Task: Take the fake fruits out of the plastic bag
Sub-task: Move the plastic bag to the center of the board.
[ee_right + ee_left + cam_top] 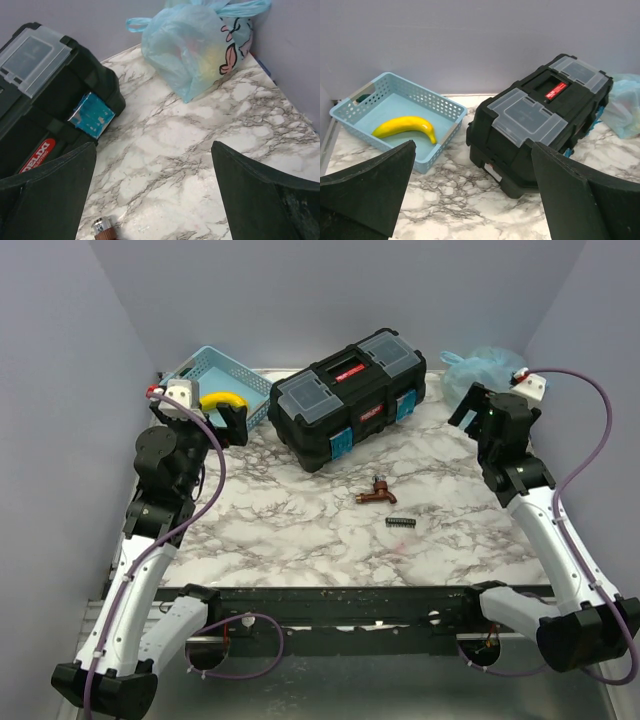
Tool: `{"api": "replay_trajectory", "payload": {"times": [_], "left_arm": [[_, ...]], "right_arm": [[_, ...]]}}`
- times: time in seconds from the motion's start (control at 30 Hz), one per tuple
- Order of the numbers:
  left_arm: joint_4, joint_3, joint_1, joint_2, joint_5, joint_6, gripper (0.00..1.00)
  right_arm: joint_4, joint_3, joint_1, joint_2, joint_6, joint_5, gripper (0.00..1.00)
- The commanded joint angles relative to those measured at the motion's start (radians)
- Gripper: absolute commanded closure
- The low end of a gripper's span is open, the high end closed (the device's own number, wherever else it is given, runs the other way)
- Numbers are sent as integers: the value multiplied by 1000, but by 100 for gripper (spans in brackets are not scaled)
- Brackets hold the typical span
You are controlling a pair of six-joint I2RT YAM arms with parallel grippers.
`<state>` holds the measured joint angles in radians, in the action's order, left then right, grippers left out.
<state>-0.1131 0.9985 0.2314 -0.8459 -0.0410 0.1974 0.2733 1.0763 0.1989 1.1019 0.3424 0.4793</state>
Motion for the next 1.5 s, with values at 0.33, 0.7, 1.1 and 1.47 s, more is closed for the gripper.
{"api": "replay_trajectory", "payload": {"times": [0.33, 0.7, 1.1, 1.47], "left_arm": [[23, -11, 30, -2, 195, 93, 1], [33, -16, 46, -16, 242, 129, 1], [48, -15, 55, -36, 301, 158, 1], [69, -6, 58, -45, 411, 239, 1]], "right_arm": [[85, -12, -4, 41, 93, 50, 0], [-21, -79, -7, 156, 188, 36, 0], [-221, 59, -86, 448, 234, 36, 0], [-263, 422, -118, 792, 187, 174, 0]]}}
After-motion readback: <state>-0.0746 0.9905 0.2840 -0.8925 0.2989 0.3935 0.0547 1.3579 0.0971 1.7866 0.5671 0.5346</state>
